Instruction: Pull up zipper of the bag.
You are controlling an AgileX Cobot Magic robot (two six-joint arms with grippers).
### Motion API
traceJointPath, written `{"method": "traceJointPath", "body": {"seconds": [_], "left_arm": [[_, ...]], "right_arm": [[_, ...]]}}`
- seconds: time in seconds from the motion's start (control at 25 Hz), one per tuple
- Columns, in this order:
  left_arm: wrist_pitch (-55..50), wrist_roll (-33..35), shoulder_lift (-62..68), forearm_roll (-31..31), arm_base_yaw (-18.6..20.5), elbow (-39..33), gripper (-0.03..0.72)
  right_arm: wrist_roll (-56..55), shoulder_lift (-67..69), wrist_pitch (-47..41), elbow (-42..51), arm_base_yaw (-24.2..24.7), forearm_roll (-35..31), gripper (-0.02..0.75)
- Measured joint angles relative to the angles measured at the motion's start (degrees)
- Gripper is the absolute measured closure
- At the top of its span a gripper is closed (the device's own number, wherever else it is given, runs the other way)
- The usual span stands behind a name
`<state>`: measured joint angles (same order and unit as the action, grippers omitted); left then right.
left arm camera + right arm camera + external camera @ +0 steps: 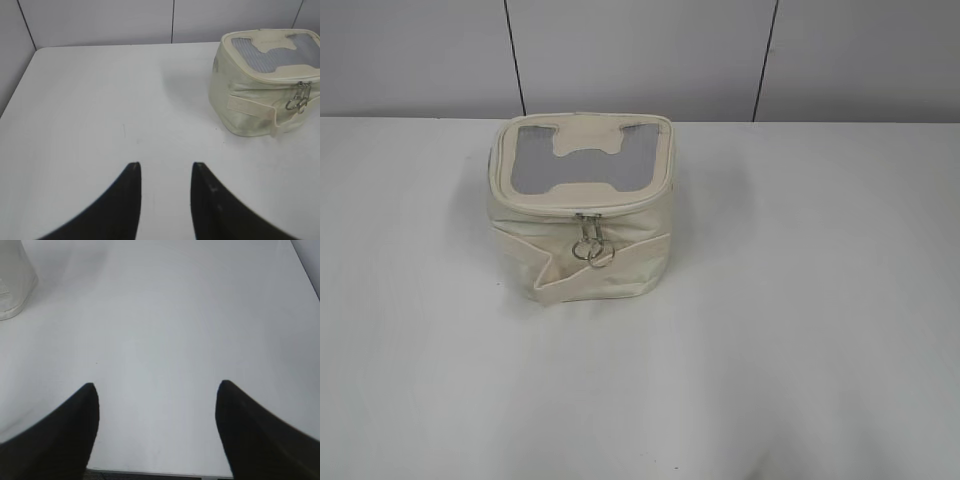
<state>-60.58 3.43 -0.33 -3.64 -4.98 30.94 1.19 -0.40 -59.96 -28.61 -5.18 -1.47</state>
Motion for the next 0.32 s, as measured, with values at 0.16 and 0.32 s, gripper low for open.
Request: {"method": "traceJointPath", "body": {"seconds": [0.16, 0.32], "left_arm": [[0.0, 0.0, 0.0, 0.0, 0.0, 0.0, 0.447], [0.0, 0.0, 0.0, 0.0, 0.0, 0.0, 0.448]], "right_arm": [[0.0, 0.0, 0.0, 0.0, 0.0, 0.0, 0.168], [0.0, 0.0, 0.0, 0.0, 0.0, 0.0, 0.168]]}}
